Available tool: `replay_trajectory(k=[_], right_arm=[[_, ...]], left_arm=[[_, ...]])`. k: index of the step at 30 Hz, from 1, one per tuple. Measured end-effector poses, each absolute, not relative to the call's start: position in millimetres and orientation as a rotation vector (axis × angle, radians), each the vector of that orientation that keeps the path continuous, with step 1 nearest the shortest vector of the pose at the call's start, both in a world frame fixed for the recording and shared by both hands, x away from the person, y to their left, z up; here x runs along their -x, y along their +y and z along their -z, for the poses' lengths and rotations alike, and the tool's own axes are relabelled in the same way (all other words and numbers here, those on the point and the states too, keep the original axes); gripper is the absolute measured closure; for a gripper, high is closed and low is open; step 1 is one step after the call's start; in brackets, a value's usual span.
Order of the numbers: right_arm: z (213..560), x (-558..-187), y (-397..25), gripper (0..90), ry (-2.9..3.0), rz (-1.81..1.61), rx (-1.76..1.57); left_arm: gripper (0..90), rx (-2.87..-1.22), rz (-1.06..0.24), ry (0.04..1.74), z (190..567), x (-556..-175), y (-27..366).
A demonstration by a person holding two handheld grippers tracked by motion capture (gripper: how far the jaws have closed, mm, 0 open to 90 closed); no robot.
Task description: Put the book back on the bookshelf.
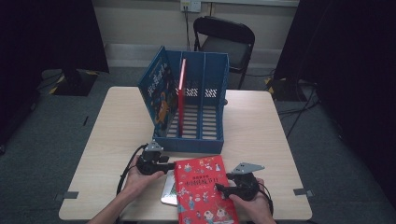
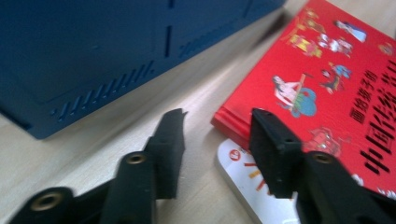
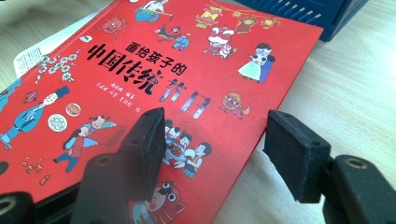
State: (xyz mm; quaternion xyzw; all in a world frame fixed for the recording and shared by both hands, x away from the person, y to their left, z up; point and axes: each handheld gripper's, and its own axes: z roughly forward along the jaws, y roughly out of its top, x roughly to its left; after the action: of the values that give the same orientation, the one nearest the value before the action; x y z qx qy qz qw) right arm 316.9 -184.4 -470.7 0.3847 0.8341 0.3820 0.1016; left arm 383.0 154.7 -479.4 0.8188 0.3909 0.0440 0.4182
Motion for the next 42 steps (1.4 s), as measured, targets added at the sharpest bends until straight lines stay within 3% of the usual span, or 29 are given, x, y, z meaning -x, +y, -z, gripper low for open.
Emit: replay_trajectory(k=[8,15,21,32,42], right_arm=[[471,-317,-185,37.5,2.459,-1.136,-1.133],[472,-316,-183,34.1,2.452,-1.143,-1.113],[475,-321,-186,23.7,2.451,-1.143,-1.151],[477,-325,-193,21.8,2.412,-1.145,-1.238],[479,-325,-197,21.3,2.432,-1.183,-1.286]], left_arm=[[42.0,-2.106,-0.018,0.866,473,-346,145],[30.0,-2.141,0.0,0.845,478,-342,129],[29.5,-2.137,-0.021,0.84,479,-348,118],[33.3,-2.091,-0.055,0.816,484,-354,113],[28.3,-2.087,-0.044,0.803,485,-351,114]])
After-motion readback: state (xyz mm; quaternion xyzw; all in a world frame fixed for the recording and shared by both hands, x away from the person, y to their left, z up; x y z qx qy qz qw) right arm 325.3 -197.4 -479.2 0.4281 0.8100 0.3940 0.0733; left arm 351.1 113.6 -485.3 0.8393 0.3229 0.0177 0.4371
